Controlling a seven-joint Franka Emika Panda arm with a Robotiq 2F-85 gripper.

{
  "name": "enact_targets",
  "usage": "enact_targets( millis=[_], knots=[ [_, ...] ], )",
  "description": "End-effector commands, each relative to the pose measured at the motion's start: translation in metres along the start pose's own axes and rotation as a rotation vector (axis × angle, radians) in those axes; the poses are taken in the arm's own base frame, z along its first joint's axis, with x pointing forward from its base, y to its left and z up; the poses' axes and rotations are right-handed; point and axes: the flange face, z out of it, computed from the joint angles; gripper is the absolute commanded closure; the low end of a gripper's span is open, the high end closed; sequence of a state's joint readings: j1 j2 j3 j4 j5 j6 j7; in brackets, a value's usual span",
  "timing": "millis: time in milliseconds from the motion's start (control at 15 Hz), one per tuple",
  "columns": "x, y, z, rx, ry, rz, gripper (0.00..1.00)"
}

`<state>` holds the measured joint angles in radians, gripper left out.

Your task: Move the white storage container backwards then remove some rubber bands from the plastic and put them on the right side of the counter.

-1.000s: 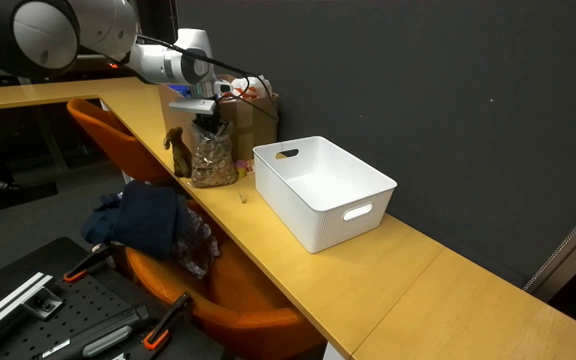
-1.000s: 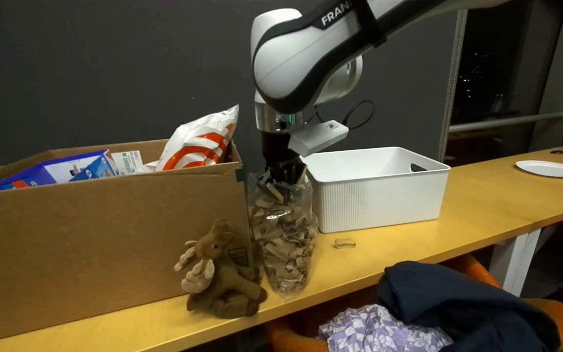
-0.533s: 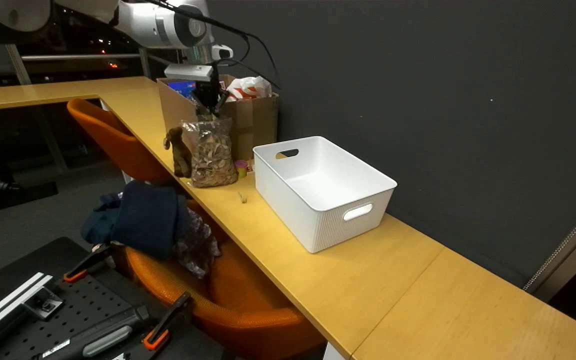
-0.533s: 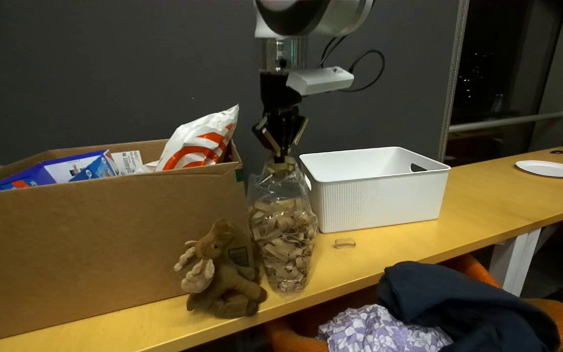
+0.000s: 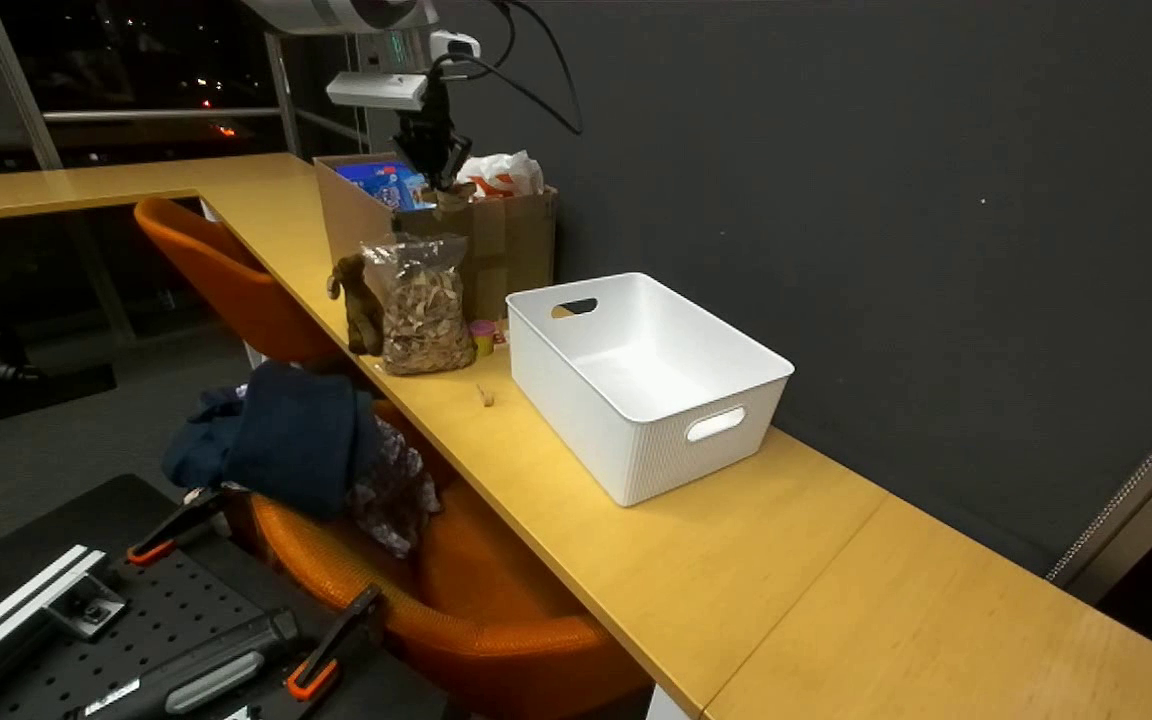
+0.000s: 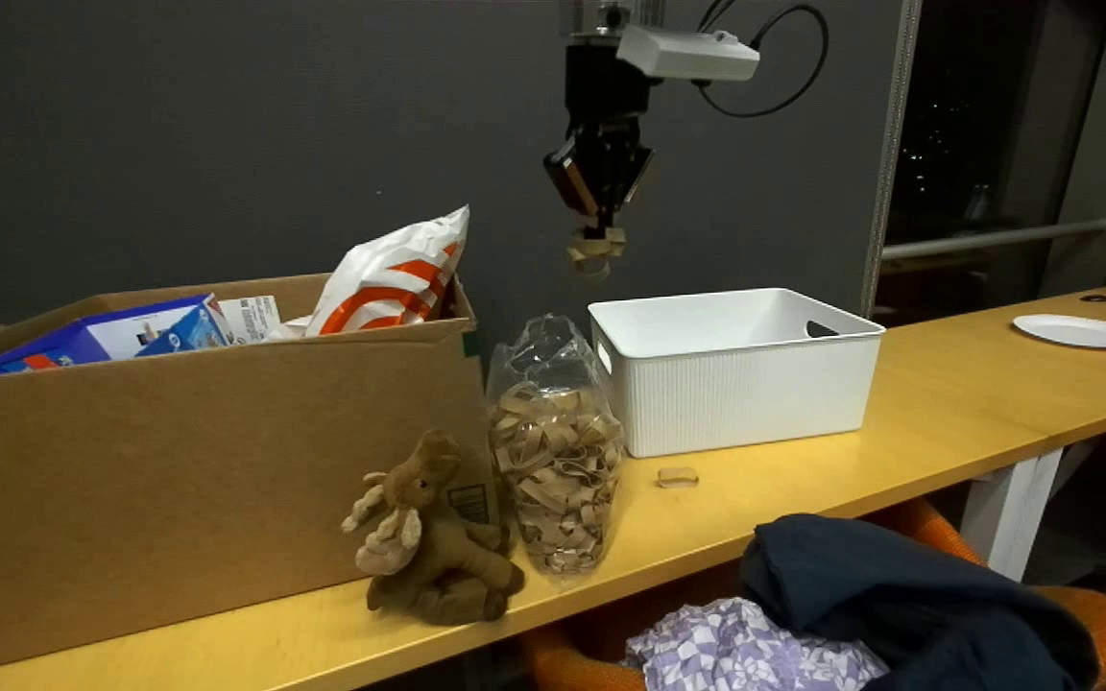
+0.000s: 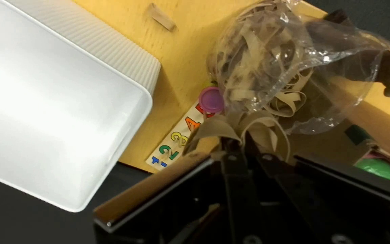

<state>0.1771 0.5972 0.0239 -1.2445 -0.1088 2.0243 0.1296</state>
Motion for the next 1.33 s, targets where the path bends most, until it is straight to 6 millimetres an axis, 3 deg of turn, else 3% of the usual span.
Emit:
enact_targets(
  millis=[0,267,467,667,800,1200,1267],
  knots=[
    [-0.039,0.05,0.004,0.009,-0.058,0.094,0.99],
    [-0.074,0.107,0.062,0.018,-0.137,0.17,0.99],
    [-0.095,0.129,0.118,0.026,-0.179,0.182,0.99],
    [-0.108,0.129,0.162,0.031,-0.208,0.14,0.99],
    [-0.104,0.125,0.182,0.027,-0.205,0.117,0.99],
    [-0.084,0.099,0.215,0.0,-0.19,0.04,0.99],
    [-0.081,0.094,0.218,0.001,-0.185,0.034,0.7]
  ],
)
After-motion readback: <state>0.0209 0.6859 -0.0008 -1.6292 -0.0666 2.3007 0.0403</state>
